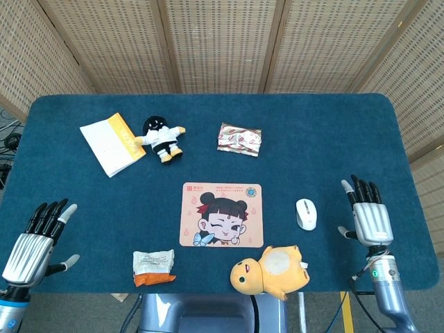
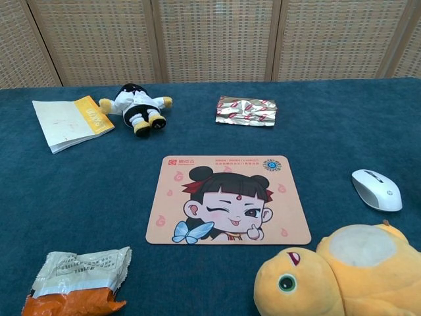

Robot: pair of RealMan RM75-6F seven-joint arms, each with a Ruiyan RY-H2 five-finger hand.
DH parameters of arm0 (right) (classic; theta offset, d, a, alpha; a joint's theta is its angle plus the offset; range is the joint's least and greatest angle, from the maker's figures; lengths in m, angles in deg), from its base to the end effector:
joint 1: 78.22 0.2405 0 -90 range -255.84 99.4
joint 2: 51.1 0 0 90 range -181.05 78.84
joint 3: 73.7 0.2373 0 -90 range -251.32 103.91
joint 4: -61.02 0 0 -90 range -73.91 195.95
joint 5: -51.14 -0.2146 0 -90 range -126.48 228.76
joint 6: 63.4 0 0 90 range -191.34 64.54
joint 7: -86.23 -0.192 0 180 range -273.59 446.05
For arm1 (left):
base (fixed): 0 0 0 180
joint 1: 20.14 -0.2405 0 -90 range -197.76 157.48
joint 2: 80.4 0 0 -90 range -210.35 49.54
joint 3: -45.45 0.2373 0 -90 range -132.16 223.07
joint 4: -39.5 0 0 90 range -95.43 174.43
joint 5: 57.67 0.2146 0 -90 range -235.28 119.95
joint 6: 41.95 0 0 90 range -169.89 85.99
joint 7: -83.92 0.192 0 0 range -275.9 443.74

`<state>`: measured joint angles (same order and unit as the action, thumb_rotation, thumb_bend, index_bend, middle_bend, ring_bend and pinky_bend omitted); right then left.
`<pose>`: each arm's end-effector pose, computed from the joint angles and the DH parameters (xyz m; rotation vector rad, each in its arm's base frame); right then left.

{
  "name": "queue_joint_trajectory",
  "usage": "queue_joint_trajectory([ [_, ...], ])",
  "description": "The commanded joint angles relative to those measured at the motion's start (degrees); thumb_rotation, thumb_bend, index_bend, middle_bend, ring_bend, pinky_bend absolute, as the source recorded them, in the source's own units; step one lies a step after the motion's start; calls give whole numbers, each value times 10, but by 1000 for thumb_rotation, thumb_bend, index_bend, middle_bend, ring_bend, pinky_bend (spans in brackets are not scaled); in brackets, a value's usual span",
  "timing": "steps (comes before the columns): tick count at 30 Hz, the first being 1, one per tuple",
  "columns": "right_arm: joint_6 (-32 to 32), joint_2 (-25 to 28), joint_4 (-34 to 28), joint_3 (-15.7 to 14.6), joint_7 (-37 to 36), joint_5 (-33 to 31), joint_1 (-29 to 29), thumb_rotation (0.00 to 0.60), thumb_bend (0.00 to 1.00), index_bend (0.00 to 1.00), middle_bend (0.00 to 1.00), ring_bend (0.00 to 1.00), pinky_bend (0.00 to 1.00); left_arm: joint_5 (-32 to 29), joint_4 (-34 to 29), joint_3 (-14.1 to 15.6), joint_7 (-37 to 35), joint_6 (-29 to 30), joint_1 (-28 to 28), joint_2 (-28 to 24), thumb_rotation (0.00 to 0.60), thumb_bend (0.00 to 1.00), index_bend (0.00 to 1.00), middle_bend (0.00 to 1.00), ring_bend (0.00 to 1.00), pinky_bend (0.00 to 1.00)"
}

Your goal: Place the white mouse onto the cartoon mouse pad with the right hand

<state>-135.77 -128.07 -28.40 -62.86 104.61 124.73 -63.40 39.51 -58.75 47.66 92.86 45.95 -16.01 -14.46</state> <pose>-0.2687 -0.3024 0.0780 1.4336 -0.8930 0.7888 -0.2432 0.1999 0.1109 -1.5662 -0.8320 -0.9739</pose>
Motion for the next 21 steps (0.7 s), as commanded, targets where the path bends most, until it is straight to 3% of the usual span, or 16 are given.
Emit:
queue_joint_trajectory([
  [1, 9, -11, 11, 1, 4, -10, 7, 600, 0, 0, 0, 0, 0, -1, 0, 0, -1, -1, 0, 0, 600, 54, 0, 0, 0, 0],
  [21, 56, -76, 78, -6, 18, -52, 45, 600, 0, 0, 0, 0, 0, 1, 2, 3, 2, -8, 3, 3, 600, 54, 0, 0, 0, 0],
])
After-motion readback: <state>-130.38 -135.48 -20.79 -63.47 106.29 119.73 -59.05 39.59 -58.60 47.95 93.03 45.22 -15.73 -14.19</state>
